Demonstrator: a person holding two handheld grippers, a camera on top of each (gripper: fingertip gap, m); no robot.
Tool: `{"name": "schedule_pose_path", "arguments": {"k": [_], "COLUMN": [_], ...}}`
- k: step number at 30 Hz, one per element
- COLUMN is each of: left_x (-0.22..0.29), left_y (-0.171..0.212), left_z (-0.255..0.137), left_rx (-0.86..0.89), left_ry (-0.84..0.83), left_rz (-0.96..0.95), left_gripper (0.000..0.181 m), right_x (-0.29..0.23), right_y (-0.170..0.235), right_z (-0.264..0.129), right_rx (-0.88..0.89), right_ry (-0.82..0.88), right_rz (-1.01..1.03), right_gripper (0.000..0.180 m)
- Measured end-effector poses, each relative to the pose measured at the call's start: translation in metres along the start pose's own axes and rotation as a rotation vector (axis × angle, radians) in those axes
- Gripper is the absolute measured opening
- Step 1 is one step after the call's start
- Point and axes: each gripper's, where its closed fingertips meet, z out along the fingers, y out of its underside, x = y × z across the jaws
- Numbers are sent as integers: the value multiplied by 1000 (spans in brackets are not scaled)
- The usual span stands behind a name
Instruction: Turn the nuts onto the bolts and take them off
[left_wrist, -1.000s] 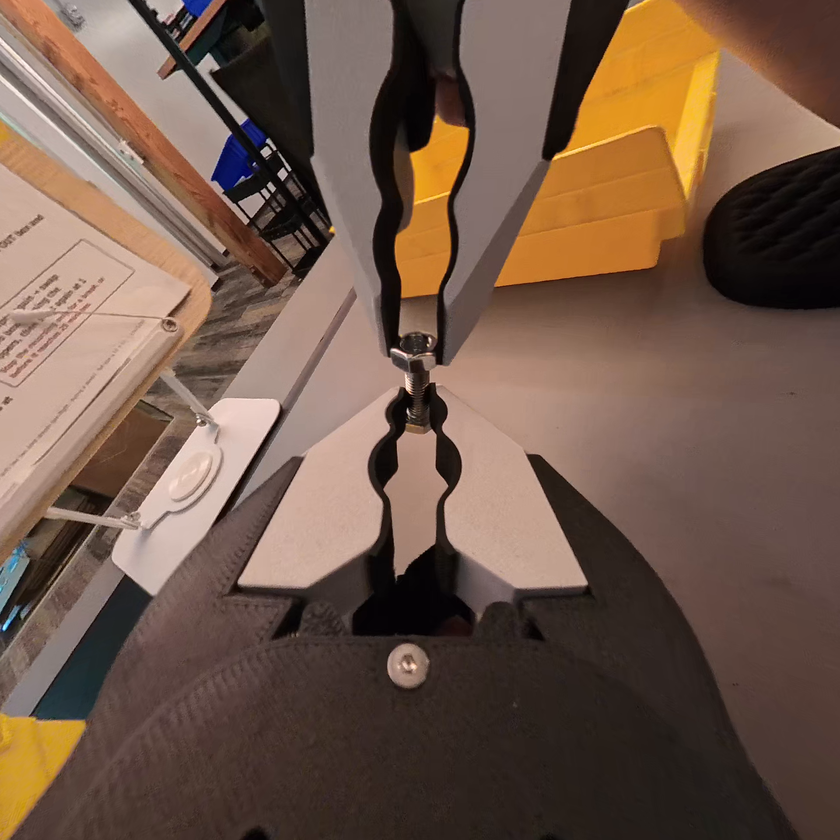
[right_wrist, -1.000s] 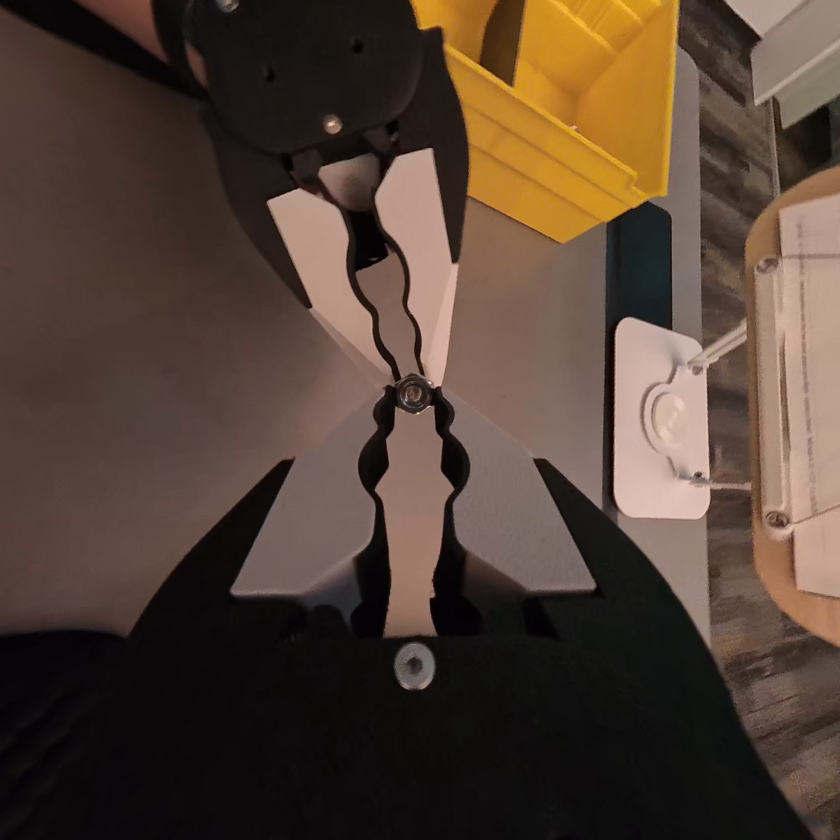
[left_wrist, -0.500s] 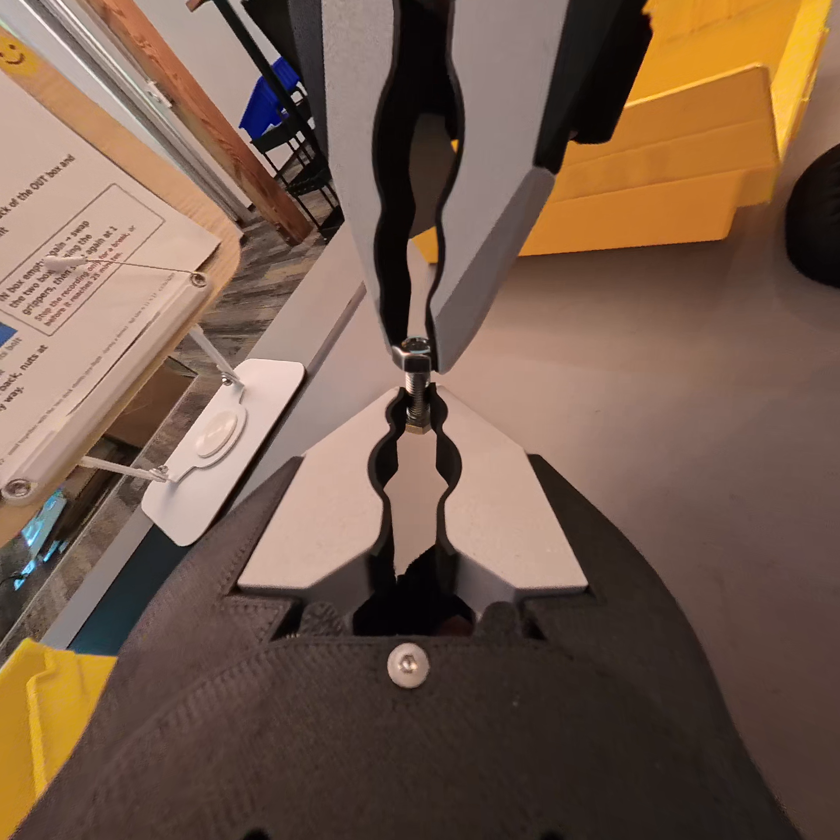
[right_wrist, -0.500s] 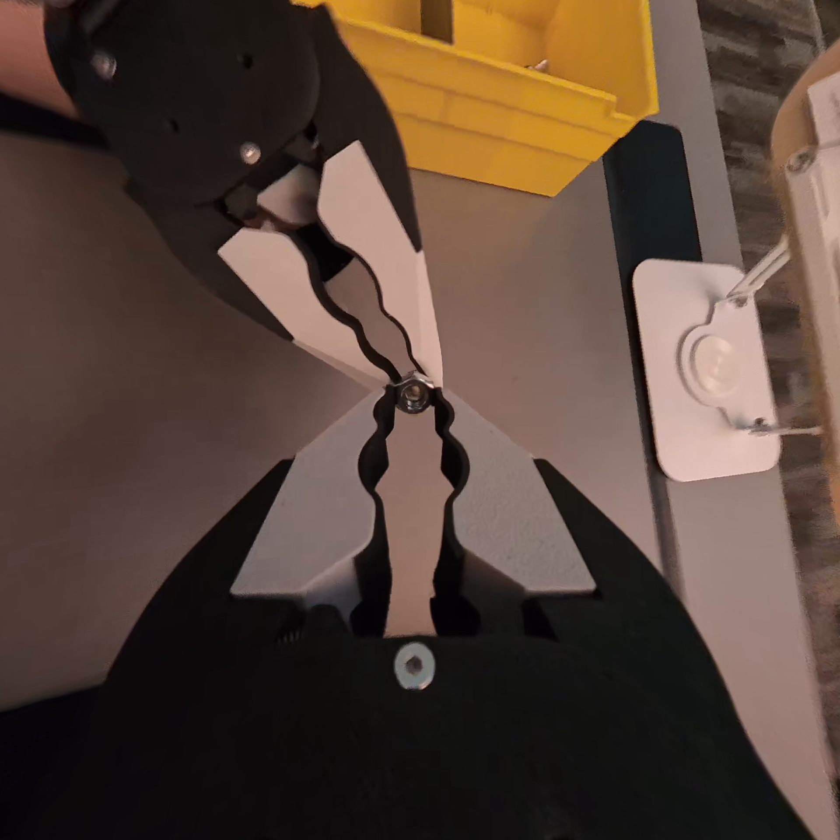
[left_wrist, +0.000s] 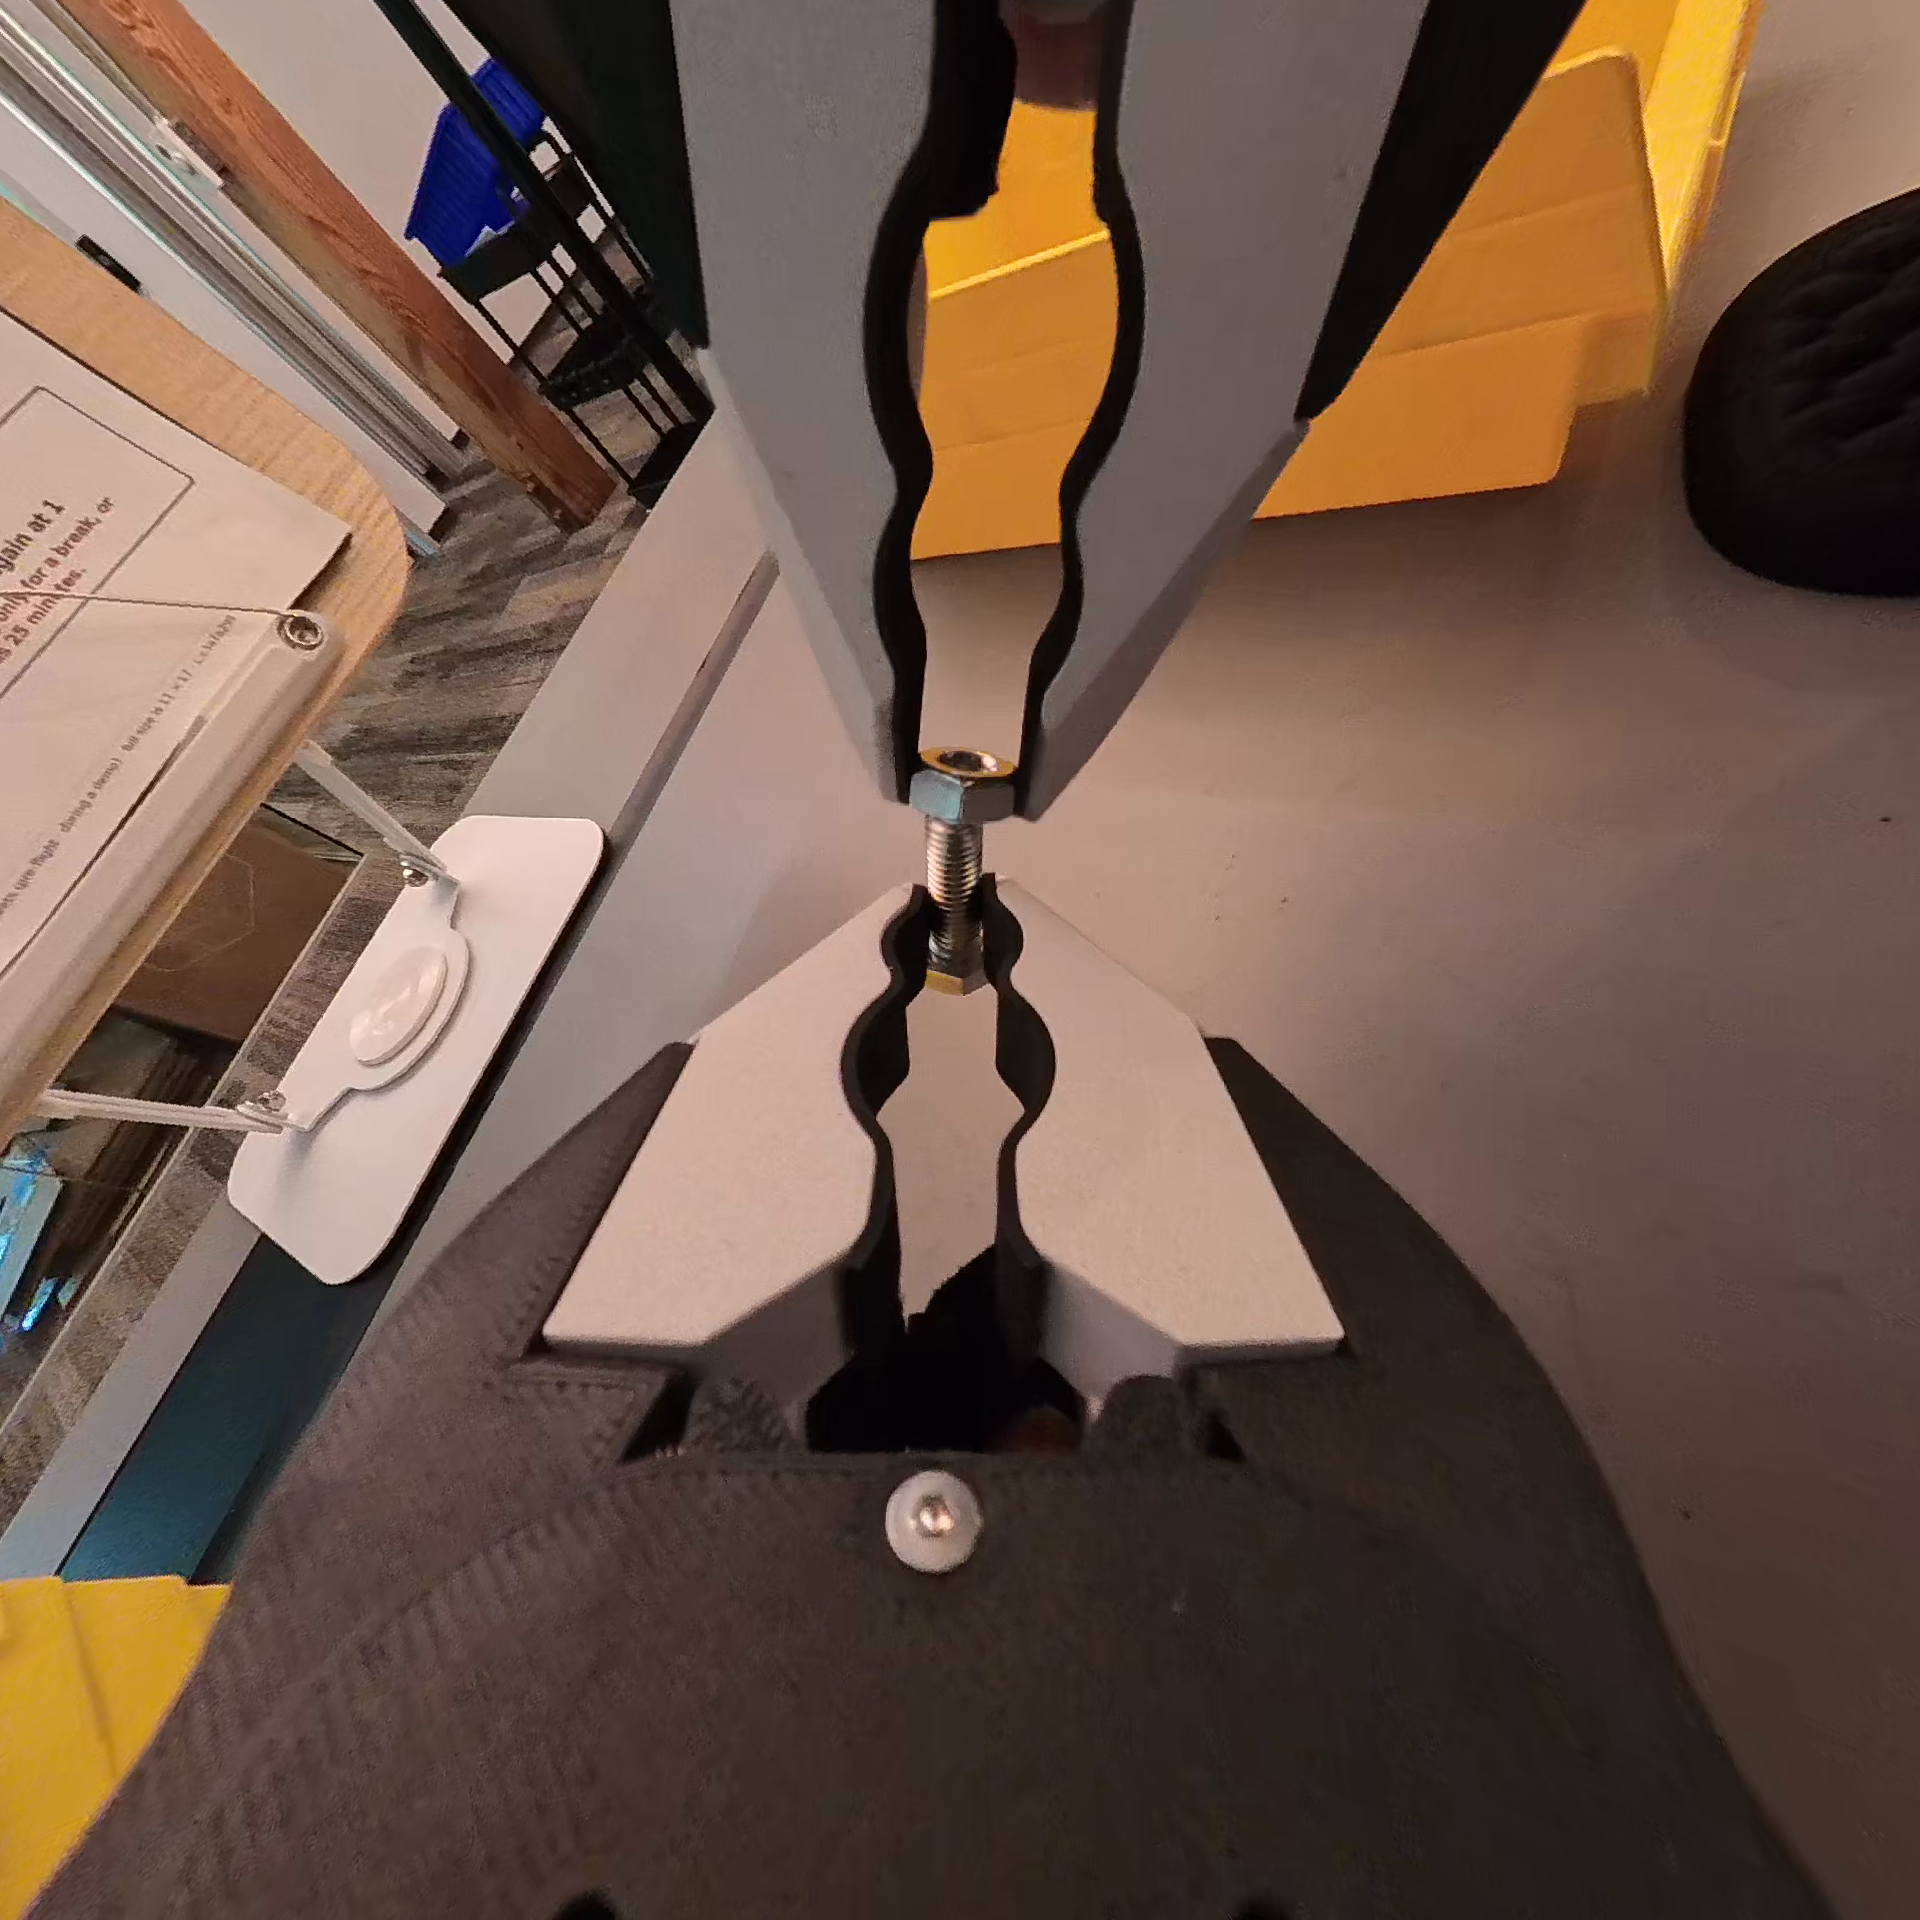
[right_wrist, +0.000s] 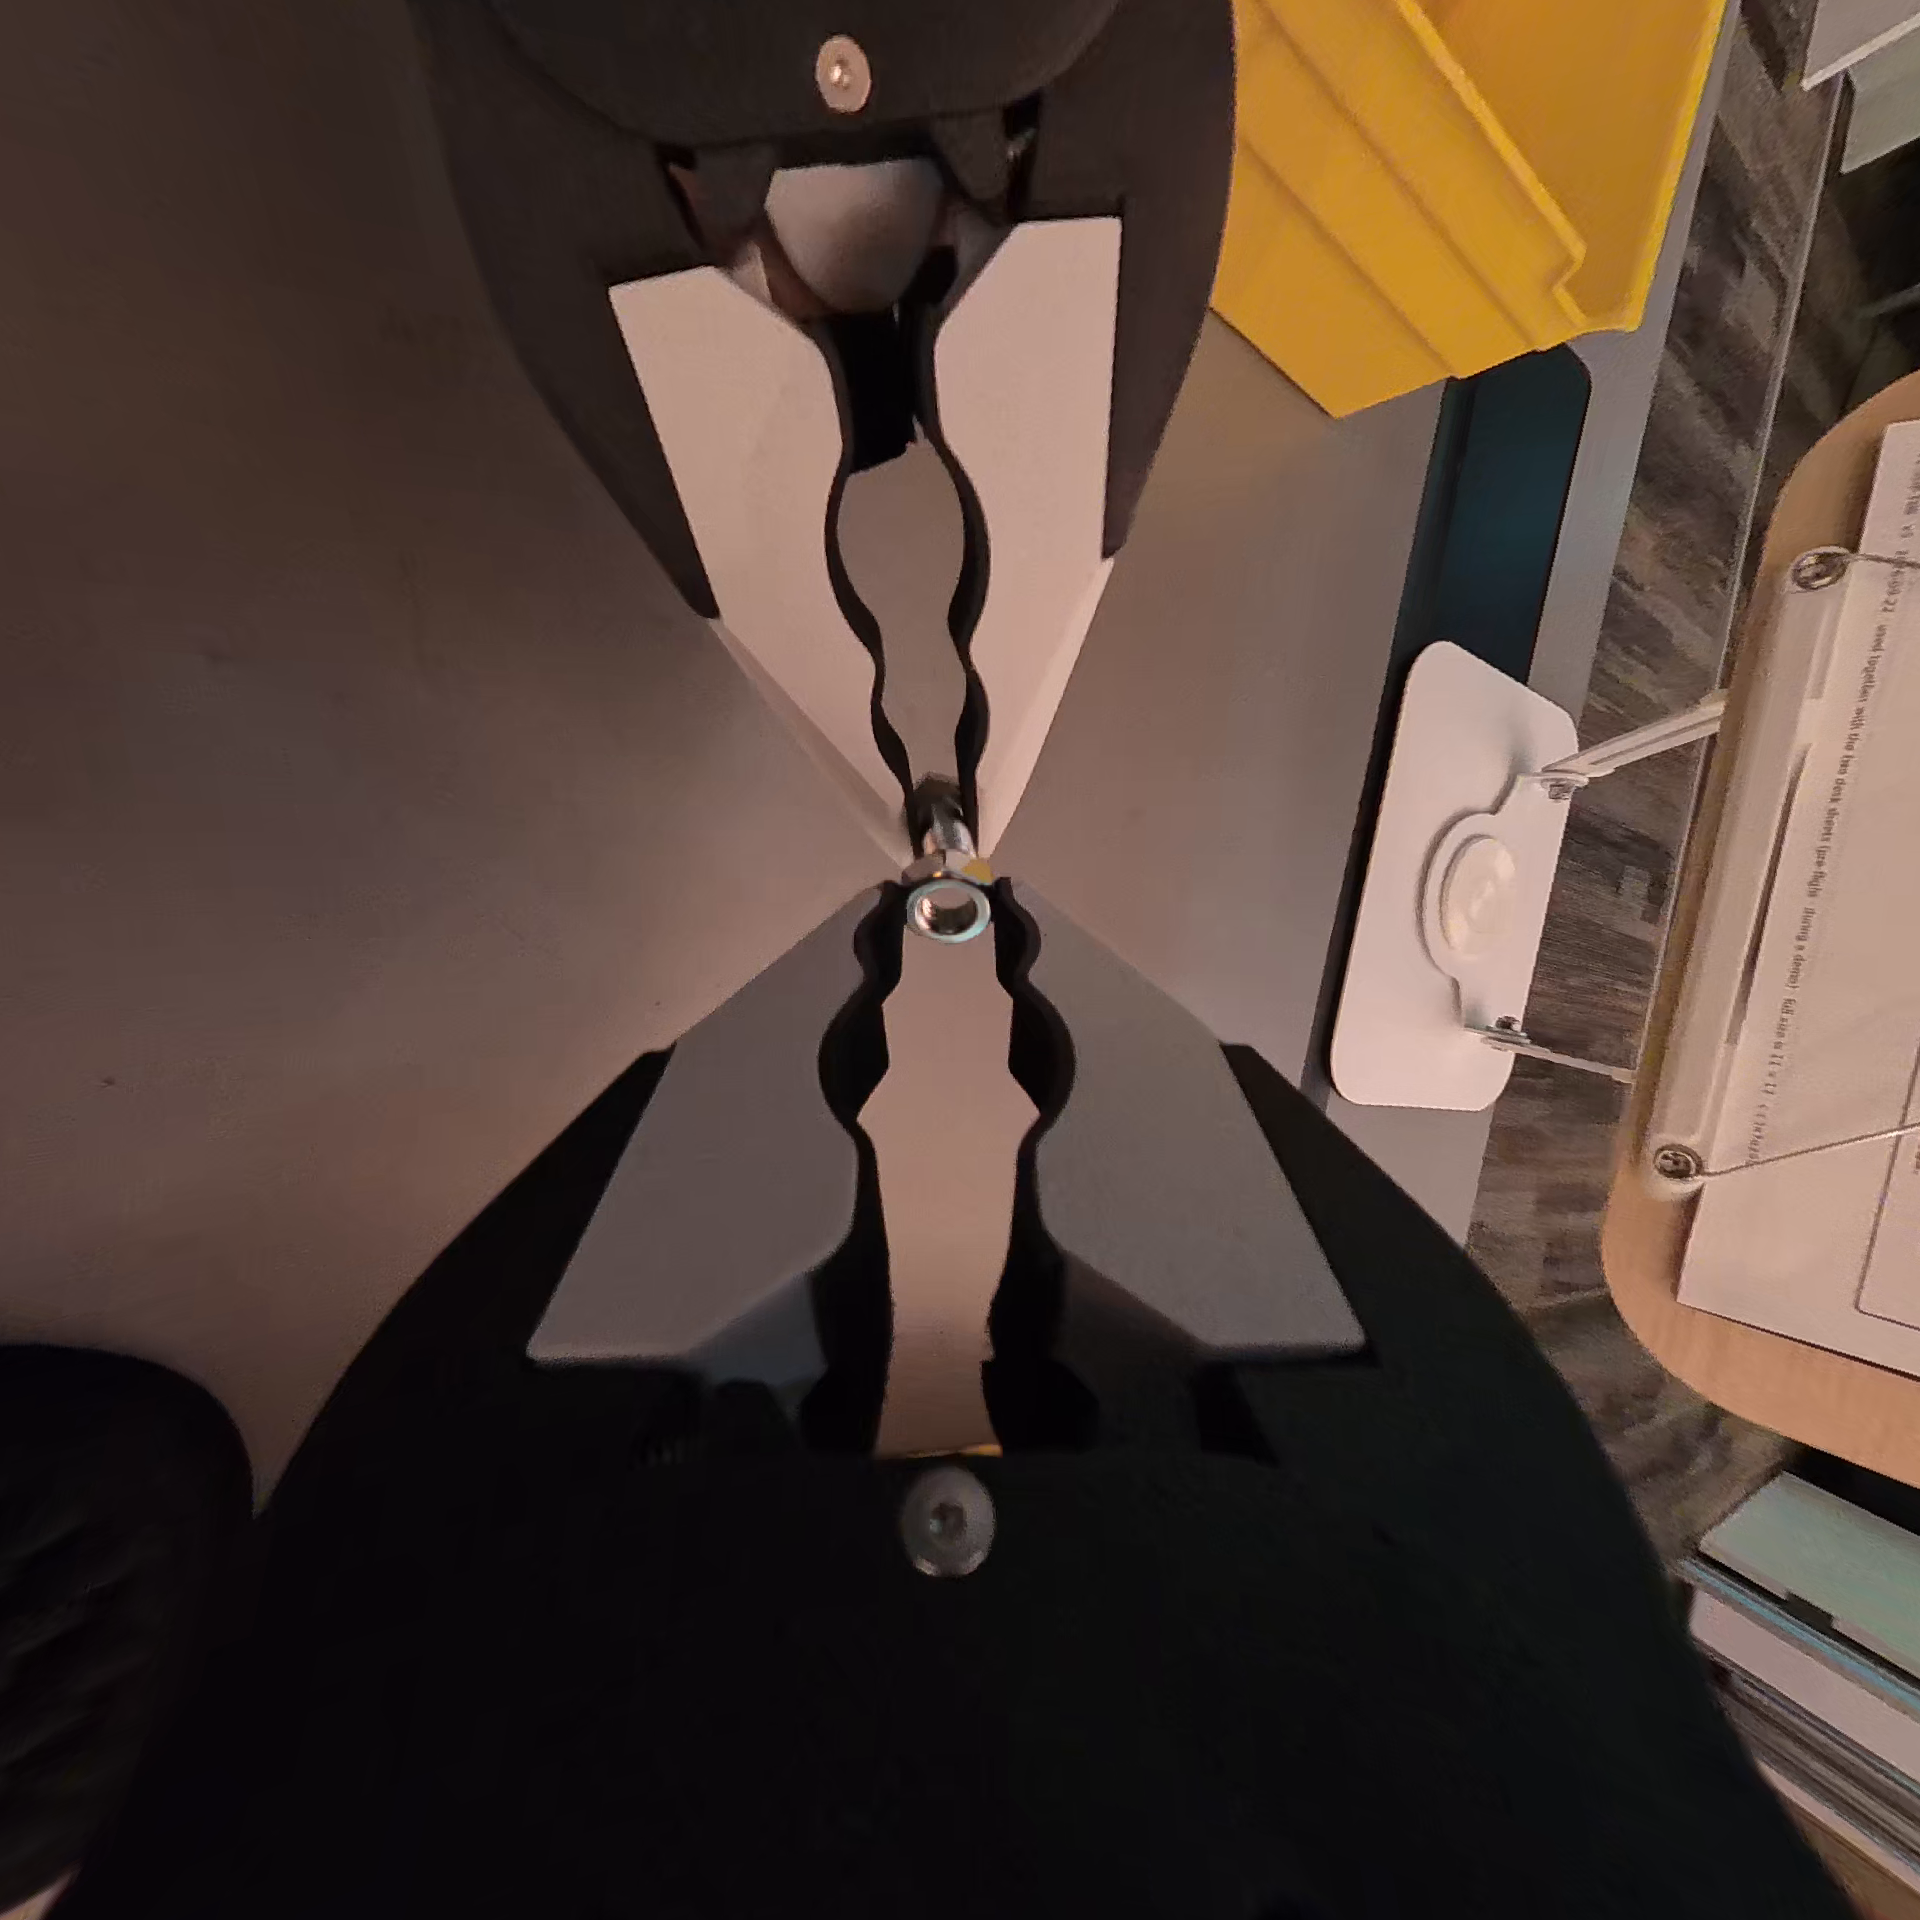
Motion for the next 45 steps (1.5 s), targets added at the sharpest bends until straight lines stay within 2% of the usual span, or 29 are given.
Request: {"name": "schedule_pose_path", "arguments": {"k": [21, 30, 45], "left_x": [11, 15, 23], "left_y": [3, -2, -1], "left_z": [3, 2, 2], "left_rx": [-27, 6, 4], "left_ry": [33, 73, 122], "left_rz": [56, 6, 32], "left_gripper": [8, 8, 8], "right_x": [-10, -12, -20], "right_y": [0, 9, 8], "right_z": [3, 0, 1], "right_rx": [-123, -152, -146], "right_ry": [27, 11, -14], "right_rz": [-169, -143, -203], "right_gripper": [17, 17, 17]}}
